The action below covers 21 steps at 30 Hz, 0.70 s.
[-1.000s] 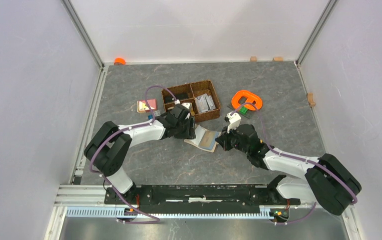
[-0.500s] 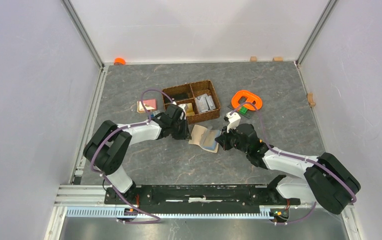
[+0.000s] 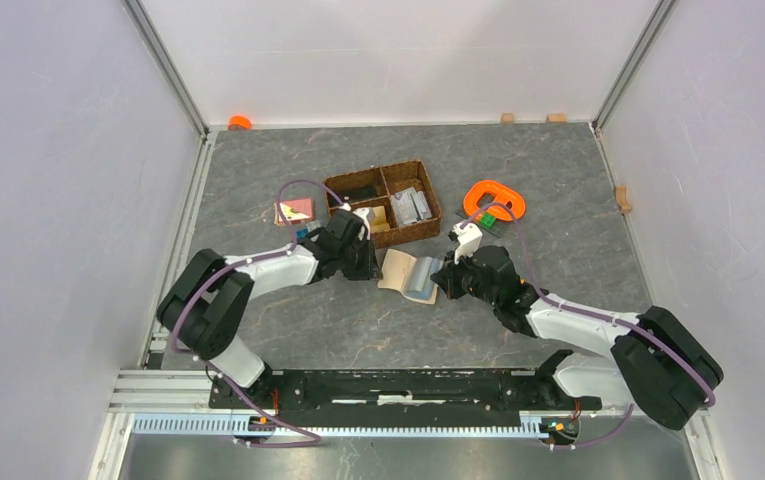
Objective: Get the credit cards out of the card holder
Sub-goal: Remove the credit card from the card holder.
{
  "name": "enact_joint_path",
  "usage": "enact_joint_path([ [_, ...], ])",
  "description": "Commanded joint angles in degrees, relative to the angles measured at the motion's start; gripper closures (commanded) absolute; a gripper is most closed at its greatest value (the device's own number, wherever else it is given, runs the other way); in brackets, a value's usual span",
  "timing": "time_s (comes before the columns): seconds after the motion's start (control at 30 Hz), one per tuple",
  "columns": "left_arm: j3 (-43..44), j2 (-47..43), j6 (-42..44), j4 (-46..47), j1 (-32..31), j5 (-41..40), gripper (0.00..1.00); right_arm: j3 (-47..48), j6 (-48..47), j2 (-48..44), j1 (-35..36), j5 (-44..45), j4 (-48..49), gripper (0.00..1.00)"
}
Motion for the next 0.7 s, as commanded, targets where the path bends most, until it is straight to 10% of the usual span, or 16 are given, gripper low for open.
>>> enact_joint_path([
  [0.0, -0.60, -6.22, -0.47, -1.10, -1.54, -5.12, 0.81, 1.93, -1.05, -3.13, 0.24, -0.90, 0.24, 1.00],
  [0.33, -2.20, -15.73, 8.47, 2.64, -14.36, -14.10, 0.39, 2.44, -1.50, -2.95, 0.24, -1.23, -0.49, 1.00],
  [0.47, -3.04, -16.02, 9.80, 6.59, -15.69, -9.62, 0.41, 2.52, -1.50, -2.76, 0.24, -1.85, -0.34, 1.00],
  [0.67, -0.99, -11.73, 9.58, 7.97, -15.67, -0.83, 0.69, 2.54, -1.49, -2.50, 0.25, -2.12, -0.25, 1.00],
])
